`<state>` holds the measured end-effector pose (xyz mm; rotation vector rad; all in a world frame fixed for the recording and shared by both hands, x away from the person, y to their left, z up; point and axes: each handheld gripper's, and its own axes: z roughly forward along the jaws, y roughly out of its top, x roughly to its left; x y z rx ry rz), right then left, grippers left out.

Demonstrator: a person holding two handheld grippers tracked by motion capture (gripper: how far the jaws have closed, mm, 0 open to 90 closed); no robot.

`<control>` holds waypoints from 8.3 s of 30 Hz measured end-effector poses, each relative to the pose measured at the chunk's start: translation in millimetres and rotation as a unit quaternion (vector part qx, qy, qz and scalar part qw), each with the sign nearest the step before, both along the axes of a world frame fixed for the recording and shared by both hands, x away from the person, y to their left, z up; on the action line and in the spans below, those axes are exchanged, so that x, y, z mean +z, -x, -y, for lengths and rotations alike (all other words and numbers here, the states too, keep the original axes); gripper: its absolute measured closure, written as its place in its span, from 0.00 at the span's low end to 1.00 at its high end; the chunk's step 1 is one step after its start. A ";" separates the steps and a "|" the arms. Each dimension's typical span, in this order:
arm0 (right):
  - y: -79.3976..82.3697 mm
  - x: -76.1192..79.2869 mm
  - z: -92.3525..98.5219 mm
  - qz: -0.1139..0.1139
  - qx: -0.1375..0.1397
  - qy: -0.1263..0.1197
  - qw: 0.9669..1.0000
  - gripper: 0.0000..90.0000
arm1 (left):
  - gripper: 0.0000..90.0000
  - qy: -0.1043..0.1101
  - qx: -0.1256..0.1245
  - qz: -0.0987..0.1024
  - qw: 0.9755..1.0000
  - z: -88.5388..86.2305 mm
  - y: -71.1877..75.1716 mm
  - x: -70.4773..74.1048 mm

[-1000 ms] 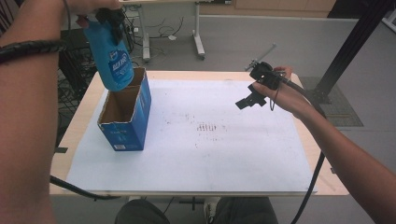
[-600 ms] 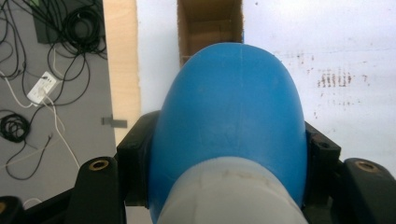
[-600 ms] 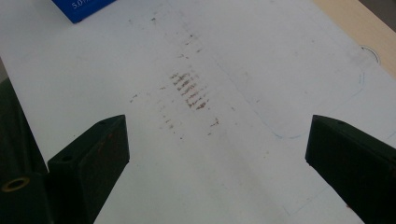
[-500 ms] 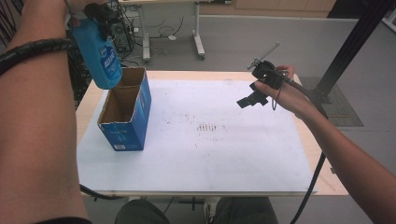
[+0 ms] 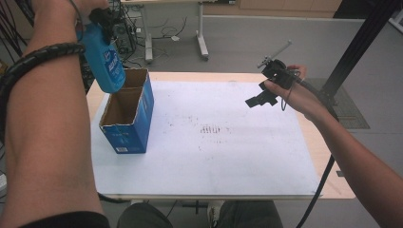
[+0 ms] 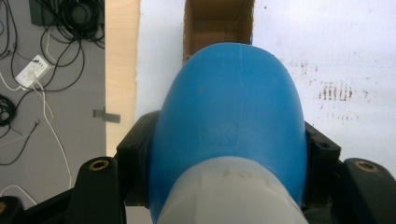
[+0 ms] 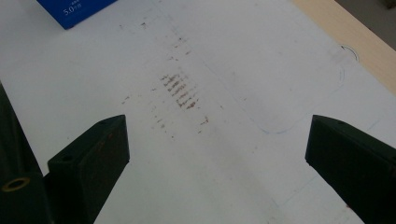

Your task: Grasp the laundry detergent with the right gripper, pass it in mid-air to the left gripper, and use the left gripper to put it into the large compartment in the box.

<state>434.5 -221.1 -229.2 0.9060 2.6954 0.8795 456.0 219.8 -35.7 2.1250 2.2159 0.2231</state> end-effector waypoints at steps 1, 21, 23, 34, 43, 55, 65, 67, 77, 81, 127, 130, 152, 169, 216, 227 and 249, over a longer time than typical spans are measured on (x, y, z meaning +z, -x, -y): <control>0.1 -0.4 0.4 -0.001 -0.002 0.000 1.000 0.07 | 0.41 -0.001 0.001 0.000 1.000 -0.6 -0.5 -1.4; -0.3 -6.4 1.2 -0.007 -0.002 0.004 1.000 0.07 | 0.41 0.008 0.019 -0.005 1.000 -11.3 -3.4 -35.0; -0.4 -7.1 1.2 -0.009 -0.003 0.004 1.000 0.07 | 0.41 0.008 0.019 -0.007 1.000 -12.4 -3.7 -40.6; 0.3 -11.3 -1.3 -0.011 -0.004 0.003 1.000 0.07 | 0.41 0.012 0.018 -0.011 1.000 -12.9 -4.8 -64.4; 2.0 -14.9 -2.9 -0.014 -0.003 0.001 1.000 0.07 | 0.41 0.020 0.016 -0.015 1.000 -13.3 -5.3 -93.0; 0.6 -17.4 -3.2 -0.015 -0.007 0.008 1.000 0.07 | 0.41 0.025 0.010 -0.017 1.000 -12.4 -7.9 -132.0; 1.2 -21.5 -4.8 -0.018 -0.008 0.007 1.000 0.07 | 0.40 0.018 -0.001 -0.021 1.000 -8.3 -9.5 -168.6; 1.0 -23.0 -4.6 -0.020 -0.009 0.007 1.000 0.07 | 0.40 0.018 -0.004 -0.020 1.000 -7.9 -9.3 -175.3; 1.6 -27.3 -7.6 -0.024 -0.007 0.004 1.000 0.07 | 0.41 0.022 -0.009 -0.023 0.999 -7.0 -9.2 -202.9; 1.5 -28.9 -7.0 -0.025 -0.008 0.004 1.000 0.07 | 0.40 0.023 -0.009 -0.025 0.999 -7.1 -8.9 -210.8; 1.0 -32.7 0.3 -0.030 -0.019 0.011 0.999 0.07 | 0.40 0.022 -0.017 -0.035 0.999 -7.2 -11.1 -237.5; 1.0 -32.2 0.7 -0.029 -0.017 0.014 0.999 0.07 | 0.40 0.023 -0.017 -0.034 0.999 -7.7 -11.0 -237.6; 2.4 -27.6 2.6 -0.025 -0.020 0.015 0.999 0.07 | 0.40 0.023 -0.018 -0.033 0.999 -7.0 -11.6 -237.8; 1.8 -26.2 -0.3 -0.024 -0.018 0.017 0.999 0.07 | 0.40 0.026 -0.018 -0.031 0.999 -8.4 -11.3 -238.0; 1.9 -24.5 -1.8 -0.022 -0.014 0.017 1.000 0.07 | 0.40 0.022 -0.022 -0.029 0.999 -5.0 -11.2 -238.0; 1.7 -24.3 -1.8 -0.021 -0.014 0.018 1.000 0.07 | 0.40 0.024 -0.023 -0.029 0.999 -5.6 -11.2 -238.0; 1.7 -24.1 -3.1 -0.021 -0.010 0.018 1.000 0.07 | 0.34 0.021 -0.028 -0.028 0.999 -6.9 -8.8 -234.8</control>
